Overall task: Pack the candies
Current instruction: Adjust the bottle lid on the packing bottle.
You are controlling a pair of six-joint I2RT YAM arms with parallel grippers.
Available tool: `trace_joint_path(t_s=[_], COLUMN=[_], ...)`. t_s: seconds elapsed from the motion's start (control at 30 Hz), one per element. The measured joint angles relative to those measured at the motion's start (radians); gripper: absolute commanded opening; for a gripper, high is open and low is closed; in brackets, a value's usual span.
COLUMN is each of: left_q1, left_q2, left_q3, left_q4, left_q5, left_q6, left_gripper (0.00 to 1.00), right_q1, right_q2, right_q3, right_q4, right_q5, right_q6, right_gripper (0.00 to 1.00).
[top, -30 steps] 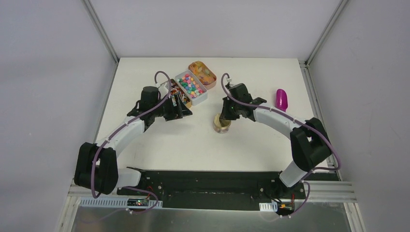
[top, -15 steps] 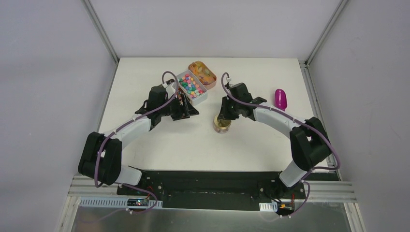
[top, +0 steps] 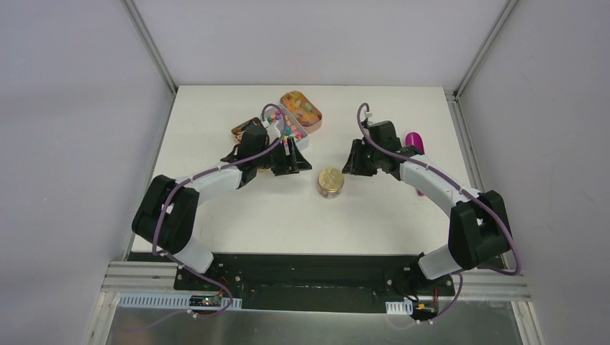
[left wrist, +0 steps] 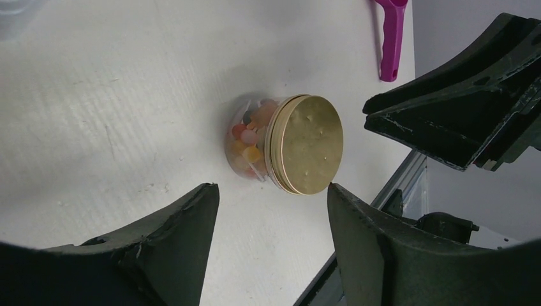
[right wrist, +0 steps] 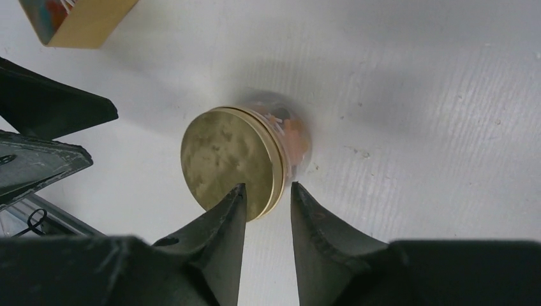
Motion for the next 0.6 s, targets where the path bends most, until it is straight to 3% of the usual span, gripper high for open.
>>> trace_joint_path(t_s=[0.4, 0.6], left_q1=[-0.065, -0.071], left_q2=[0.15, 0.193], left_q3=[0.031, 0.039], left_q4=[0.056, 0.084], left_q5=[0.001, 0.002], left_q6=[-0.001, -0.001], left_gripper=[0.58, 0.56], right_q1=[-0.012, -0.012], right_q2=[0.019, 0.048], right_q3=[-0.042, -0.054], right_q4=[-0.01, 0.011], right_q5=[-0.048, -0.069], right_q6=[-0.011, -0.013], right_gripper=[0.32, 0.24])
